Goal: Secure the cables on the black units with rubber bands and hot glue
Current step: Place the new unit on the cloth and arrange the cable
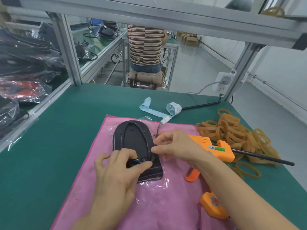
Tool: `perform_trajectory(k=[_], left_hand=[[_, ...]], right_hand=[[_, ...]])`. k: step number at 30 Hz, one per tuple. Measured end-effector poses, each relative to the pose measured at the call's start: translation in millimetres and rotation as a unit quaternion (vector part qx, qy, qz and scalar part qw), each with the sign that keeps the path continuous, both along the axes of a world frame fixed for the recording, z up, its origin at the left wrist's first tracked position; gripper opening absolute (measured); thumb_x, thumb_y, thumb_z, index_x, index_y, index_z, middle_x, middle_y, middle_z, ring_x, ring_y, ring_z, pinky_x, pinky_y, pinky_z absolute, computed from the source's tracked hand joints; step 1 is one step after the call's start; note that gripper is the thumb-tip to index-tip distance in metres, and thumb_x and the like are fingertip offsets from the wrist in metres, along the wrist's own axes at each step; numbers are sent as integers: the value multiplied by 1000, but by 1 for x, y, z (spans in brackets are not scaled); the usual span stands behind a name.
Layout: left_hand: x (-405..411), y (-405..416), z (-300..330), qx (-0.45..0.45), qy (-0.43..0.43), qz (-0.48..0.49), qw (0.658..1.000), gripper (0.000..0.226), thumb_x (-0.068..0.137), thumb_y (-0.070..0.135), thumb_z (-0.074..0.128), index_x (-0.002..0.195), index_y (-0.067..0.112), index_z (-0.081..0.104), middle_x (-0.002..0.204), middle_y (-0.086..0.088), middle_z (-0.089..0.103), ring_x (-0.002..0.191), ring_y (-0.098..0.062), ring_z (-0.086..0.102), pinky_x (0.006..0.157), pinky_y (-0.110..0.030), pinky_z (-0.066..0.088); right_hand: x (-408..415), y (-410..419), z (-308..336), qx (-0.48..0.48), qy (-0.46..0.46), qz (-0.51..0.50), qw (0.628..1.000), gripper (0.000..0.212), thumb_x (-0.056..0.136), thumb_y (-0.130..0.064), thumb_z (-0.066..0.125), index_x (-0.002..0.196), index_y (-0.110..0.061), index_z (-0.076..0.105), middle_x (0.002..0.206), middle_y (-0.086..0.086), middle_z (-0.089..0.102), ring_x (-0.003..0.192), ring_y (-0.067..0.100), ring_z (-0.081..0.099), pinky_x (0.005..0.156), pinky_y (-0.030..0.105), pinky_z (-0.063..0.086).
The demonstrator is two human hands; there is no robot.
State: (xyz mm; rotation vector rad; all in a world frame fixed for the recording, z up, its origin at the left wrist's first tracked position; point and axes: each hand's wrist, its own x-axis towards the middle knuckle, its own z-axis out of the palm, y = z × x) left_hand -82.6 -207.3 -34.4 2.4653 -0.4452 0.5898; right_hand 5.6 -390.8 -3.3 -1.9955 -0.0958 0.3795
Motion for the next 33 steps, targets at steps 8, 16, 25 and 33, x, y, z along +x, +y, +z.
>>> perform_trajectory(k=[8,16,25,33], left_hand=[[0,0,-13,121,-72,-16,990,61,61,4,30,92,25,79,96,-8,69,93,-22,46,83,-40,32],[14,7,-4,66,-28,-102,992,43,72,0,58,110,13,72,100,-2,61,92,-17,45,71,-31,49],[22,34,18,-6,124,-306,944,32,82,7,65,111,20,72,102,20,50,98,2,48,87,-9,38],[48,15,21,-90,86,-239,963,33,82,30,65,114,27,70,129,12,54,125,5,40,110,-18,26]], right_hand=[[4,10,-2,-45,-66,18,997,26,71,4,73,79,-19,65,57,-11,60,53,4,55,60,22,48],[13,5,-5,20,-69,88,994,16,84,-2,71,90,-16,73,61,-17,67,58,-7,56,61,10,43],[13,12,-4,-9,-91,97,991,12,81,-7,75,93,-10,74,61,-11,58,53,-3,47,57,11,39],[1,14,-22,4,-171,81,982,5,83,-14,74,84,-19,75,69,-1,61,67,9,47,65,38,43]])
